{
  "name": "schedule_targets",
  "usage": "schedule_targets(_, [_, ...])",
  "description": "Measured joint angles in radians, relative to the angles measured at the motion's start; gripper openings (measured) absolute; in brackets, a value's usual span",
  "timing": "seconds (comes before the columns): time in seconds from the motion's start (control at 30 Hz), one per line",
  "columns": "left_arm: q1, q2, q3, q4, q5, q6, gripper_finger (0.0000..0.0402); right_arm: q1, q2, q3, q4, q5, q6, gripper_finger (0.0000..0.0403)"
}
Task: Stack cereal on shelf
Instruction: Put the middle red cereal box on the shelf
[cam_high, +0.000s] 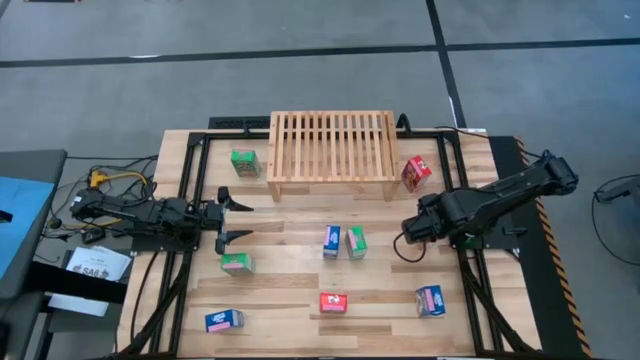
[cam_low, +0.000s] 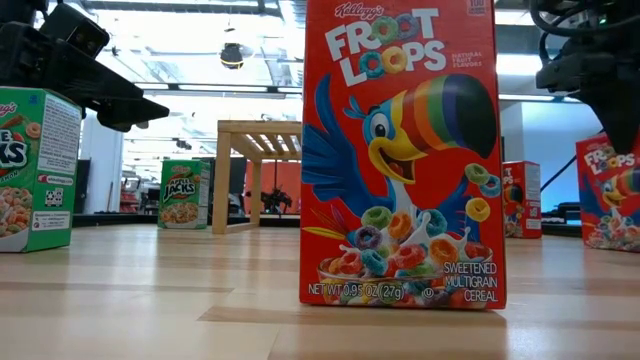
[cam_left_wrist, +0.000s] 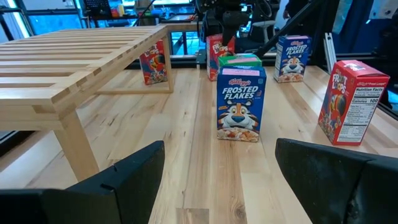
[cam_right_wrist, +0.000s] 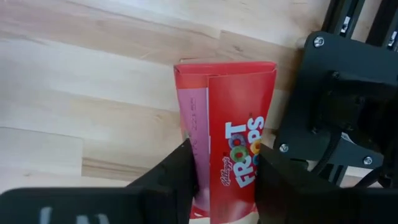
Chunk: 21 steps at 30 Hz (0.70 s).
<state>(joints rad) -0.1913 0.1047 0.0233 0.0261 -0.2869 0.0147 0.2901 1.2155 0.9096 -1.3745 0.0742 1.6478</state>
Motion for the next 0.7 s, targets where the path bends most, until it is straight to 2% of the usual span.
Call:
schedule_targets(0.3, [0.0,0.0,0.0,0.0,0.0,0.0,0.0298,-0.053,0.0,0.133,-0.059,0.01,-0.075,0.016])
schedule_targets(0.7, [0.0,0.0,0.0,0.0,0.0,0.0,0.0298,-0.25,0.0,0.405,-0.167,0.053,-0.403,0.0161])
